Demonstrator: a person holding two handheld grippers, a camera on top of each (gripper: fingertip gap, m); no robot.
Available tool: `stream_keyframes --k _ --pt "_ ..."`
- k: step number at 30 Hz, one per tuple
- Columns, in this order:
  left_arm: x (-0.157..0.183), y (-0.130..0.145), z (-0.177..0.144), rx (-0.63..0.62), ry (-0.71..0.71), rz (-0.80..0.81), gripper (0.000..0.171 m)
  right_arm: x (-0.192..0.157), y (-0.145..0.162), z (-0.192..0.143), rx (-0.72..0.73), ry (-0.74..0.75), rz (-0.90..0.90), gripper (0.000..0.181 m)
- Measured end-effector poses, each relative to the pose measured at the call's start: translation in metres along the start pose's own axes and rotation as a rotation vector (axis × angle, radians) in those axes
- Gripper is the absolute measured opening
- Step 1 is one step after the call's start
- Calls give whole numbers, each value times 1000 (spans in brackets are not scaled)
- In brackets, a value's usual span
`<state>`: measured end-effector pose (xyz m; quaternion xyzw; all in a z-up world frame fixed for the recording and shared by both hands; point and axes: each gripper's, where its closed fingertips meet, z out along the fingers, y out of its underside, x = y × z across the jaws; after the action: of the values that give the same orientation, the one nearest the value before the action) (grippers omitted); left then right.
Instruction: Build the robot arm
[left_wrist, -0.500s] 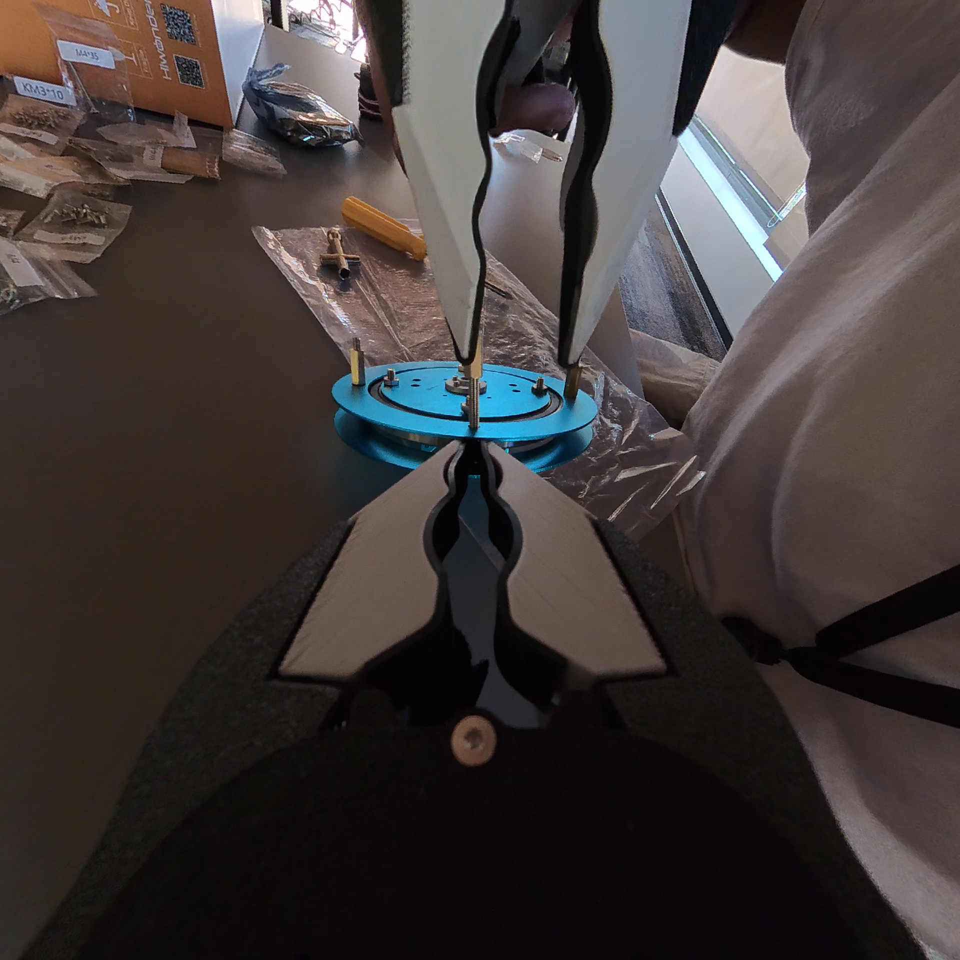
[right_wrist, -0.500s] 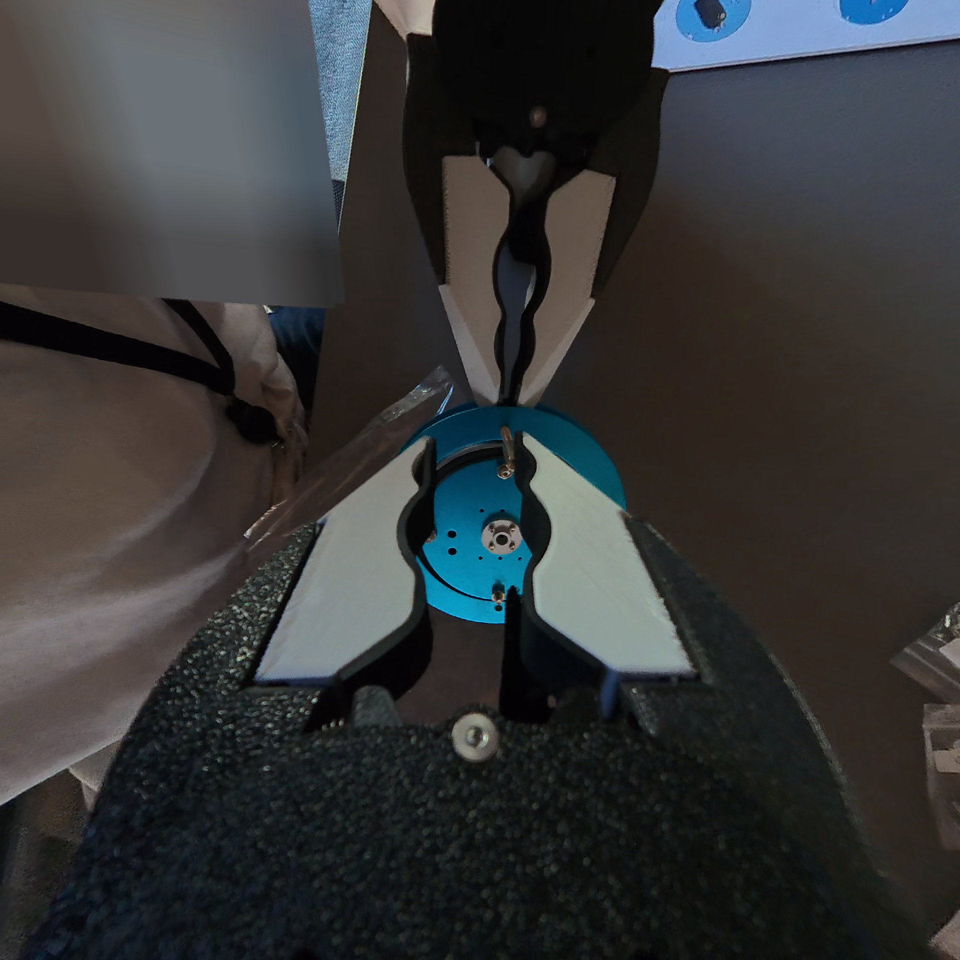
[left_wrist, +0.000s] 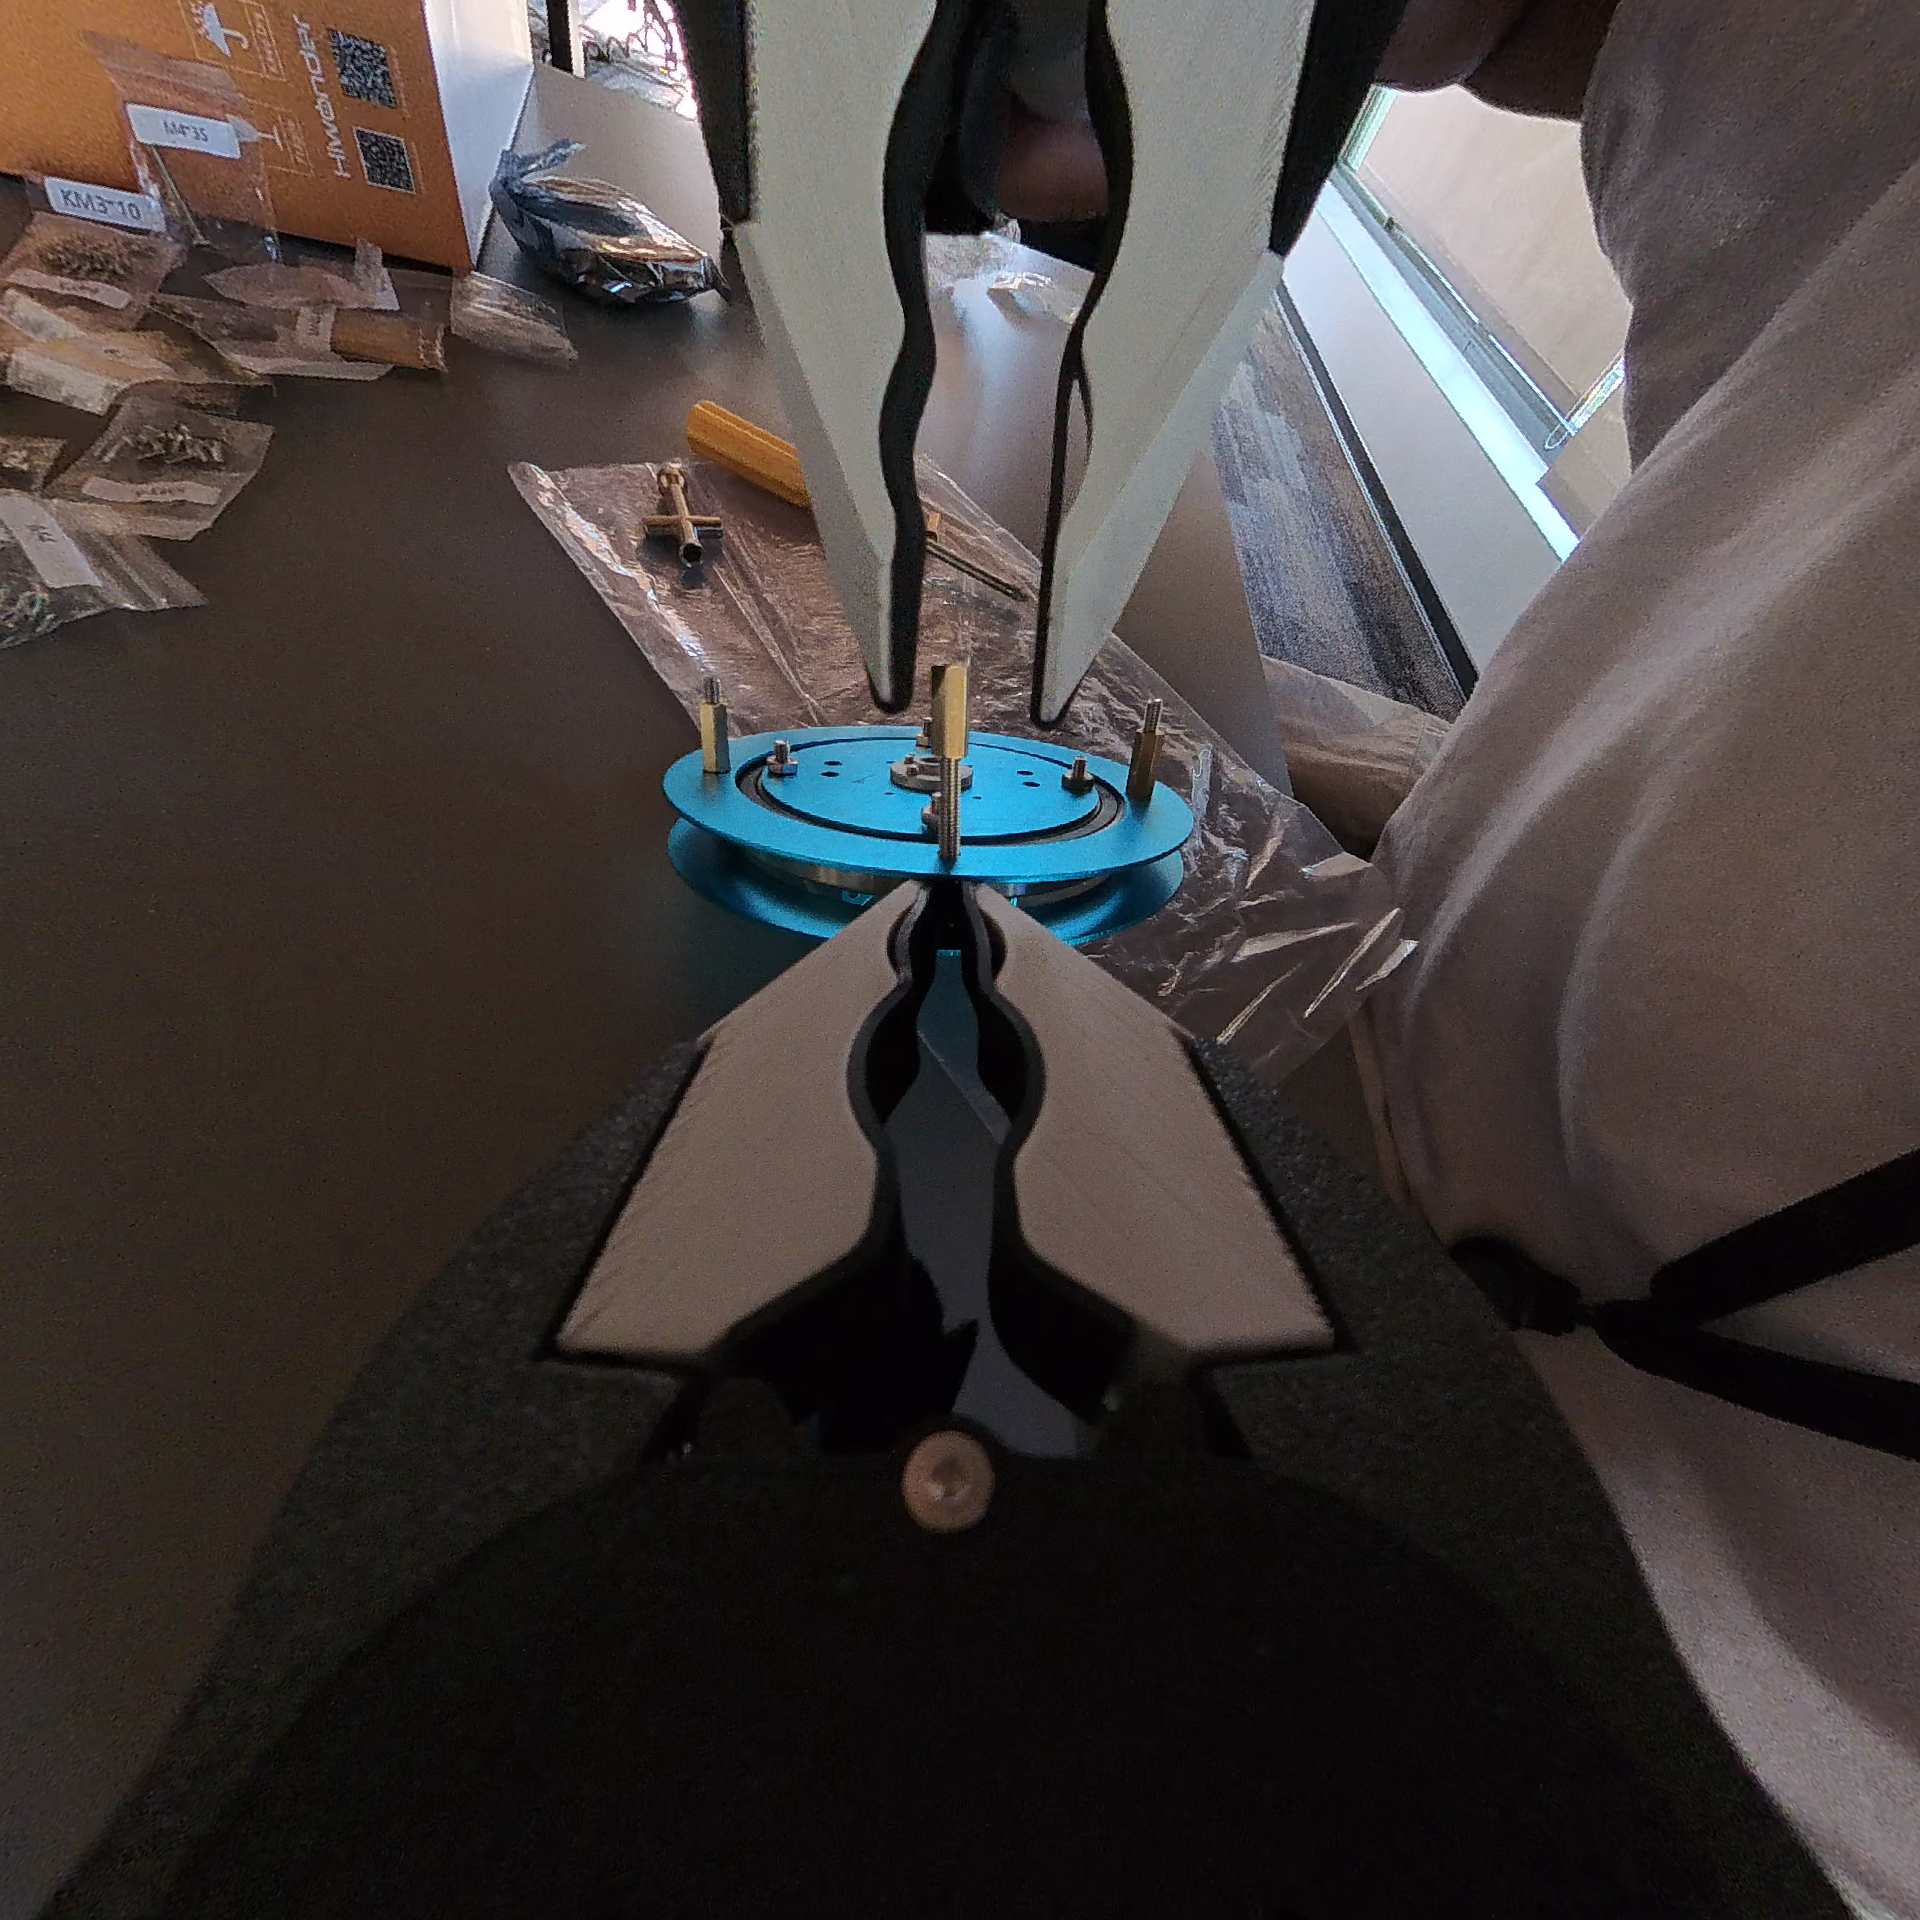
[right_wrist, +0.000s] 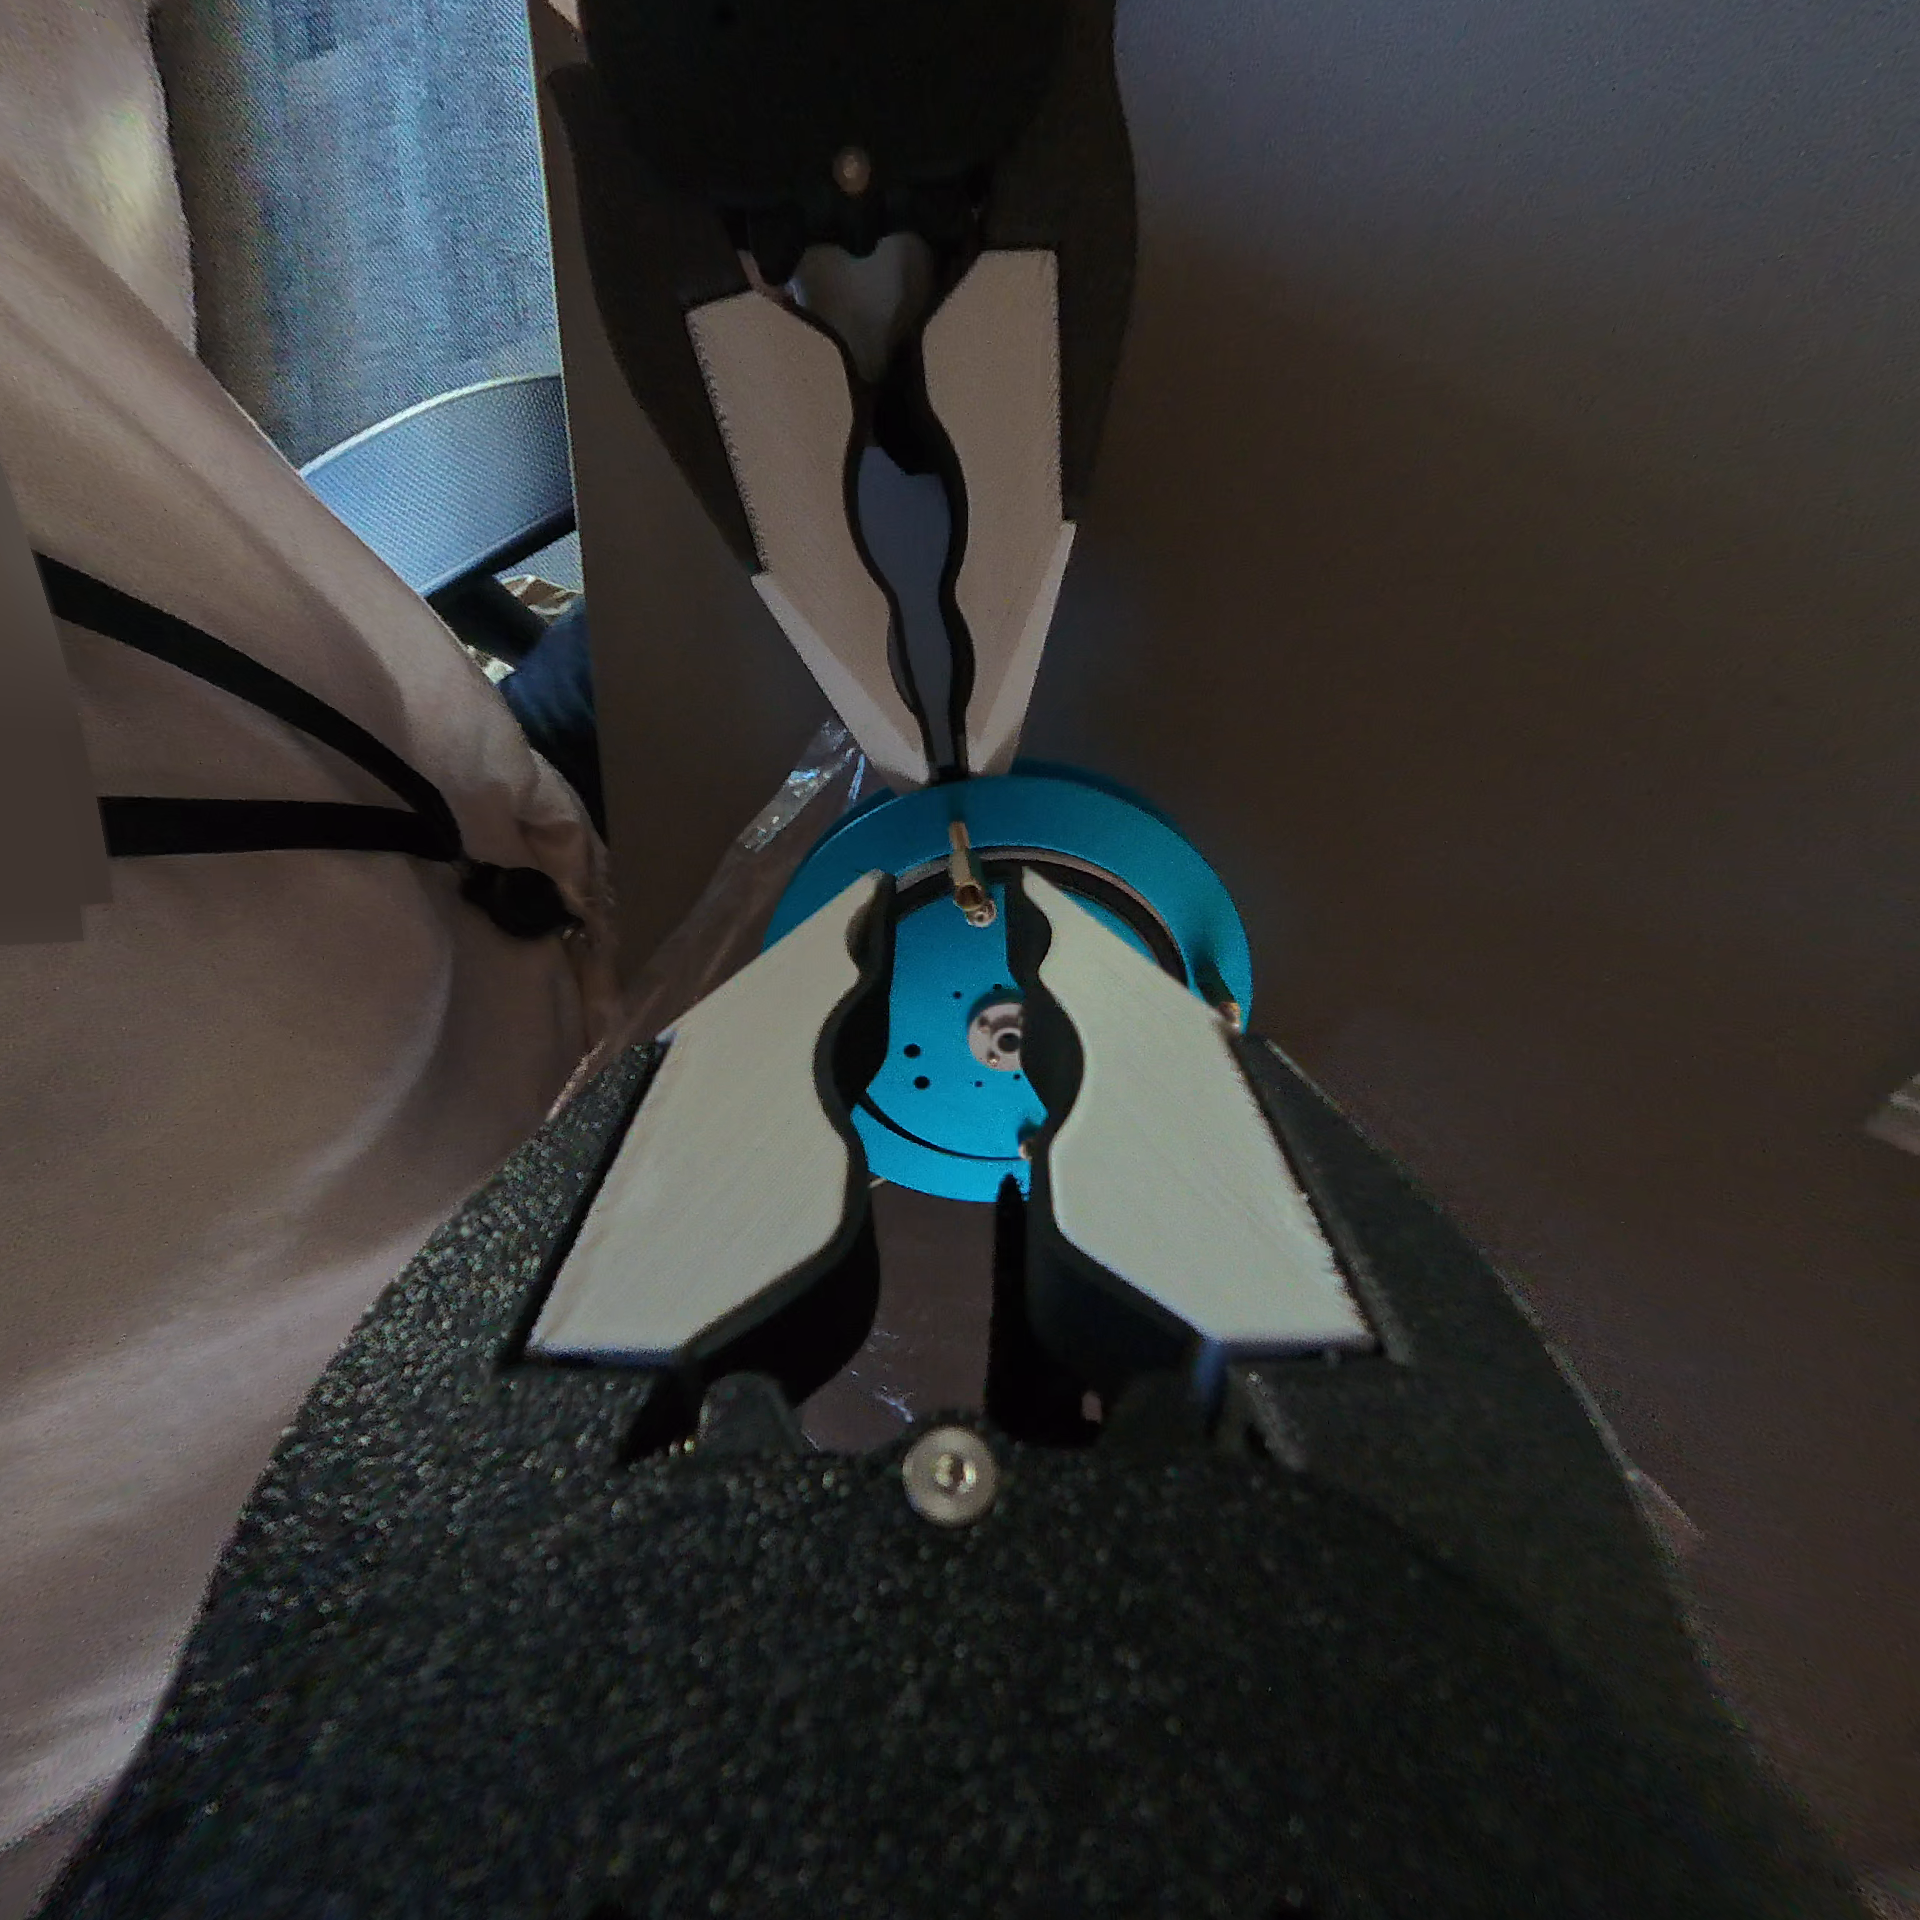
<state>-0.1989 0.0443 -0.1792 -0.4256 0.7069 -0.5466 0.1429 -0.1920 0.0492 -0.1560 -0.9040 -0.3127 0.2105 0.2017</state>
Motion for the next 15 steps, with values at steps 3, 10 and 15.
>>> stream_keyframes --k 3,10,15 --pt "0 0 0 -1 0 2 2 -3 -2 2 2 -24 11 16" --pt "2 1 0 -8 3 8 2 0 -1 3 -28 38 -147 5" --pt "1 1 0 -7 1 5 3 0 -2 3 -94 176 -744 6"
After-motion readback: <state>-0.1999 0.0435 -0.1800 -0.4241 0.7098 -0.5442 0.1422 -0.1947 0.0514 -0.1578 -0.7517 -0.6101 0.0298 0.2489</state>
